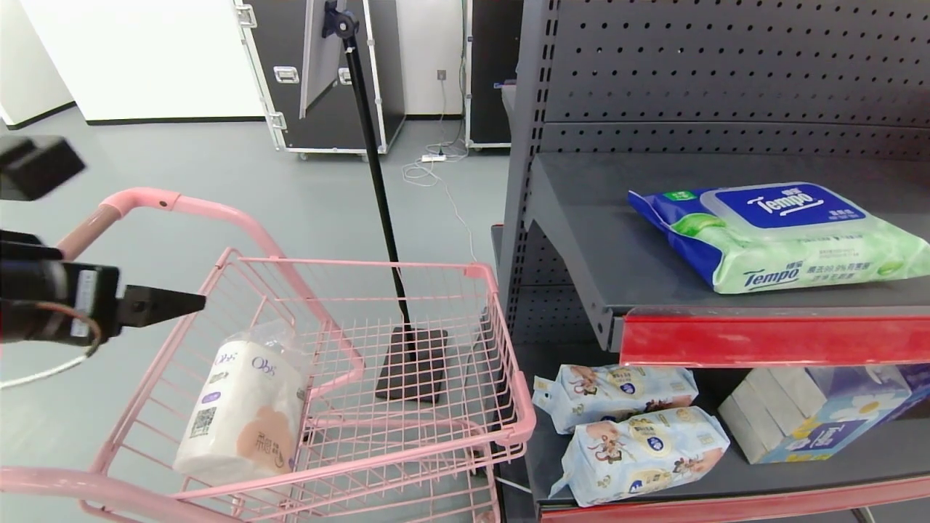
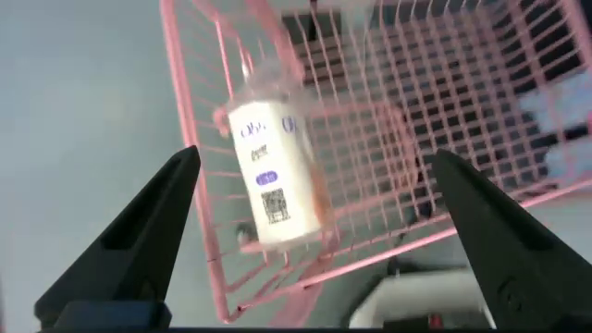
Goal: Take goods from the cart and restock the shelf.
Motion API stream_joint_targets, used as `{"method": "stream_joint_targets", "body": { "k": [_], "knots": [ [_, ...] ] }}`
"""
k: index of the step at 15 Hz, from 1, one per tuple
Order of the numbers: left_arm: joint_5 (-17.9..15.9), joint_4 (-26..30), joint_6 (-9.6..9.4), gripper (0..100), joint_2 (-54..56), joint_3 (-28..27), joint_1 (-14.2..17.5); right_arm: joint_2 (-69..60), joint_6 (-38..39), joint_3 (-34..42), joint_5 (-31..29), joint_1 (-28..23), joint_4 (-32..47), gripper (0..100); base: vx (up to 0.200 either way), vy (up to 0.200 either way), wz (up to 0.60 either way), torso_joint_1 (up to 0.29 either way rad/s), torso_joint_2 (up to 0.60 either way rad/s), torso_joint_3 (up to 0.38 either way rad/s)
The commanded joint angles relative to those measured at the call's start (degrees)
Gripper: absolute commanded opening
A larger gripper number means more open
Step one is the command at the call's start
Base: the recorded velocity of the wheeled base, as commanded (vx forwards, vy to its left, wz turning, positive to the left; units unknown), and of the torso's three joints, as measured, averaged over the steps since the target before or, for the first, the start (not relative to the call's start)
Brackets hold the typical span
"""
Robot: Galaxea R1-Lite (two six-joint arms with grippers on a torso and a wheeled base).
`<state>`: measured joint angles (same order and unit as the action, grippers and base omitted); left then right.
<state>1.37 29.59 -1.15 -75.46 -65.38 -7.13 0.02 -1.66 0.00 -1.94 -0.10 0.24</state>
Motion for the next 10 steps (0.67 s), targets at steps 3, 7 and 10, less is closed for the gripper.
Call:
{"method": "stream_joint_targets", "body": {
  "k": [3, 7, 10],
  "knots": [
    [1.4, 7.2, -2.02, 100, -21.5, -7.3, -0.8, 0.1, 0.0, 0.0, 0.0, 0.0, 0.0, 100, 0.000, 0.000, 0.00, 0.000, 0.00, 0.000],
    [2.3, 7.8, -4.92, 100, -23.5, -6.1, 0.6, 0.1, -0.1, 0.0, 0.0, 0.0, 0.0, 100, 0.000, 0.000, 0.00, 0.000, 0.00, 0.000],
    [2.2, 7.8, -6.68, 100, -24.5, -5.5, 1.8, 0.1, -0.3, 0.0, 0.0, 0.0, 0.0, 100, 0.000, 0.000, 0.00, 0.000, 0.00, 0.000]
  ]
}}
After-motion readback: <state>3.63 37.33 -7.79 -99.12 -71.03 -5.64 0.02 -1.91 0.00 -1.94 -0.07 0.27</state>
